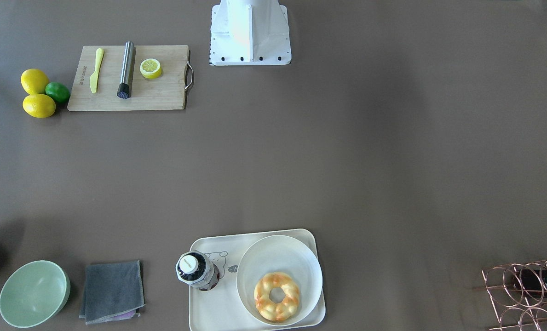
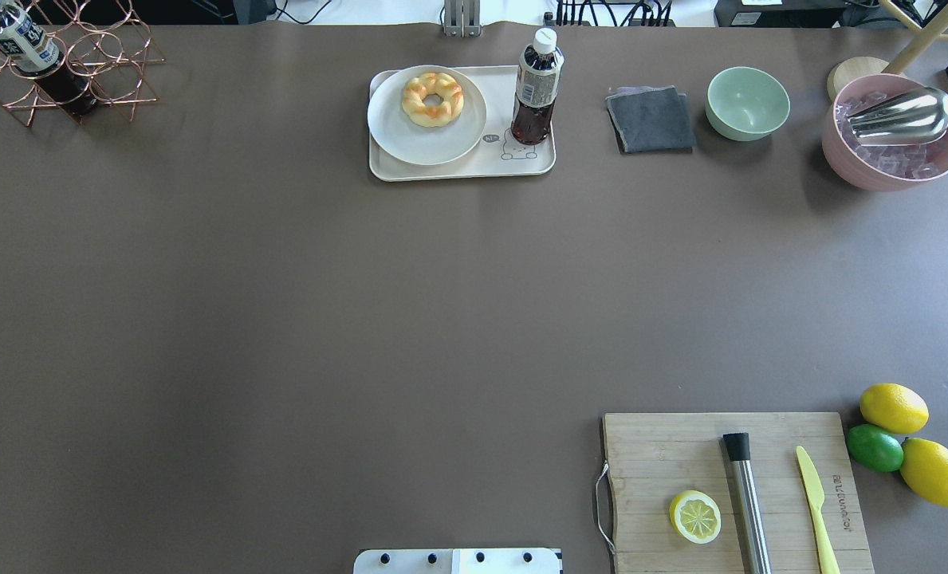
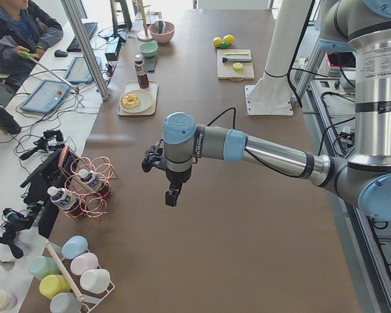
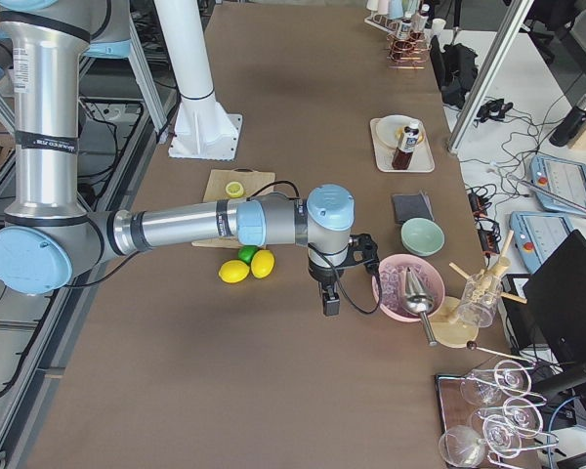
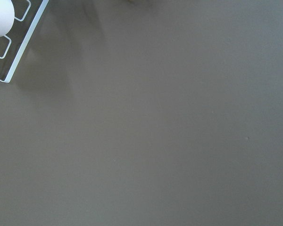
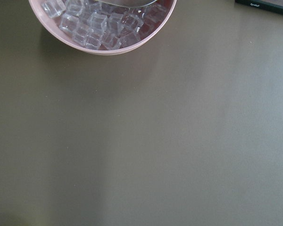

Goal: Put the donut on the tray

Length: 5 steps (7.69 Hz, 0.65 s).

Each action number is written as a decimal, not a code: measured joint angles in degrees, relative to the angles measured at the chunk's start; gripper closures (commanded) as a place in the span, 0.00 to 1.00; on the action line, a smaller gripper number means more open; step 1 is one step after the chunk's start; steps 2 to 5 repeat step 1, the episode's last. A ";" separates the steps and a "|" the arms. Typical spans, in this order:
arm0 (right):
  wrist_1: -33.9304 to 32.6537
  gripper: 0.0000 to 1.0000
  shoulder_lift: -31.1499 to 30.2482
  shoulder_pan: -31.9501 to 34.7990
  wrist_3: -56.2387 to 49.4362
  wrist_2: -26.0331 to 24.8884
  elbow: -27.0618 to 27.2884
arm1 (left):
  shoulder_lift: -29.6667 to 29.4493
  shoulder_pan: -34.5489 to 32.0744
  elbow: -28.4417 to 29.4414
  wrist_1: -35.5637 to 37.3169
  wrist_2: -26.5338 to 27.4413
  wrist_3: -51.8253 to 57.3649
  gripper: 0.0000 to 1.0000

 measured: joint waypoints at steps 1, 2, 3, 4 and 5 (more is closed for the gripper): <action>0.01 0.00 0.07 0.03 0.03 0.01 0.03 | 0.13 -0.43 -0.16 -0.52 -0.12 -0.03 0.02; 0.01 0.00 0.07 0.03 0.03 0.01 0.03 | 0.13 -0.43 -0.16 -0.52 -0.12 -0.03 0.02; 0.01 0.00 0.07 0.03 0.03 0.01 0.03 | 0.13 -0.43 -0.16 -0.52 -0.12 -0.03 0.02; 0.01 0.00 0.07 0.03 0.03 0.01 0.03 | 0.13 -0.43 -0.16 -0.52 -0.12 -0.03 0.02; 0.01 0.00 0.07 0.03 0.03 0.01 0.03 | 0.13 -0.43 -0.16 -0.52 -0.12 -0.03 0.02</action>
